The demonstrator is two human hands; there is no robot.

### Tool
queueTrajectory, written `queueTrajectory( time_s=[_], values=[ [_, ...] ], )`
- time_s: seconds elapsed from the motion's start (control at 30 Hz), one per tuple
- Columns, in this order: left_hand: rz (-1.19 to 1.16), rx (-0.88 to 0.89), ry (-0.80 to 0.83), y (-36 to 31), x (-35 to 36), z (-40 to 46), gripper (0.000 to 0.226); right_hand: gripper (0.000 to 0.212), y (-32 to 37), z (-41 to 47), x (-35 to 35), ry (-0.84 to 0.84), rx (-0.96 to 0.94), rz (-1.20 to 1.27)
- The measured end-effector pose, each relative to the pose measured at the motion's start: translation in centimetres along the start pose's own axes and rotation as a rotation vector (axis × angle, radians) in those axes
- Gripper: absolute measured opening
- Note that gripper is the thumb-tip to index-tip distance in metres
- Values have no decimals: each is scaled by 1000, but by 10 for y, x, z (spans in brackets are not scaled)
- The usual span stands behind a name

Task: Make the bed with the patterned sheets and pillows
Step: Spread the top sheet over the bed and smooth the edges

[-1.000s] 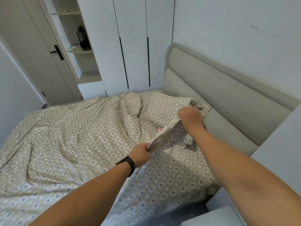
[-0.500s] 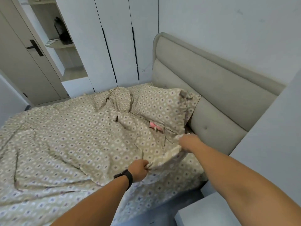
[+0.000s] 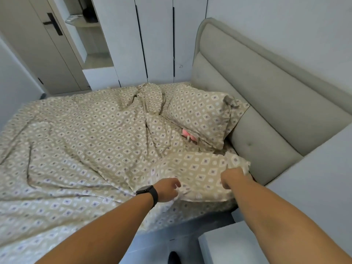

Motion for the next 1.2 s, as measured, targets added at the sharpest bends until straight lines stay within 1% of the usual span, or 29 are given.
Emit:
queueTrajectory(
  time_s=[0.07, 0.1, 0.17, 0.2, 0.3, 0.4, 0.5, 0.6, 0.63, 0.7, 0.73, 0.83, 0.9, 0.93, 1.03, 1.2],
  values=[
    [-41, -22, -28, 11, 0, -13, 37, 51, 19, 1, 10, 93, 5, -26],
    [-63, -38, -40, 19, -1, -20, 36, 50, 34, -3, 6, 114, -37, 9],
    [-100, -85, -43, 41, 0, -39, 36, 47, 75, -15, -13, 130, -178, 68],
    [-108, -121, -37, 55, 1, -51, 36, 45, 100, -19, -24, 110, -256, 81],
    [-123, -210, -55, 95, -3, -91, 35, 41, 181, -38, -52, 13, -444, 5],
    [-174, -285, -135, 139, -7, -146, 35, 36, 268, -103, -81, -85, -646, 6],
    [-270, -370, -226, 184, -4, -208, 34, 37, 348, -169, -92, -143, -830, -21],
    [-368, -438, -332, 237, 8, -287, 34, 40, 430, -239, -89, -165, -943, -76],
    [-388, -433, -352, 244, 11, -297, 33, 40, 439, -247, -89, -170, -957, -62],
    [-462, -470, -417, 277, 26, -352, 30, 39, 490, -283, -84, -189, -1000, -48],
    [-498, -472, -438, 285, 30, -366, 27, 39, 501, -291, -83, -197, -1005, -20],
    [-593, -523, -510, 330, 50, -448, 18, 38, 564, -345, -73, -182, -1052, 19],
    [-631, -576, -567, 368, 61, -511, 17, 37, 618, -384, -63, -174, -1069, 26],
    [-639, -582, -600, 376, 59, -522, 18, 36, 627, -392, -64, -170, -1071, 45],
    [-701, -636, -677, 416, 58, -575, 20, 35, 683, -429, -57, -151, -1093, 10],
    [-755, -667, -752, 489, 42, -622, 19, 35, 778, -455, -78, -155, -1141, -5]
  ],
)
Point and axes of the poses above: each hand's wrist, its own z-axis towards the middle knuckle, its own x-axis out of the palm, y = z × x, the point moved 3 cm from there along z, towards the middle knuckle, and after that the axes turned 8 degrees about x, right-handed, at the moved point
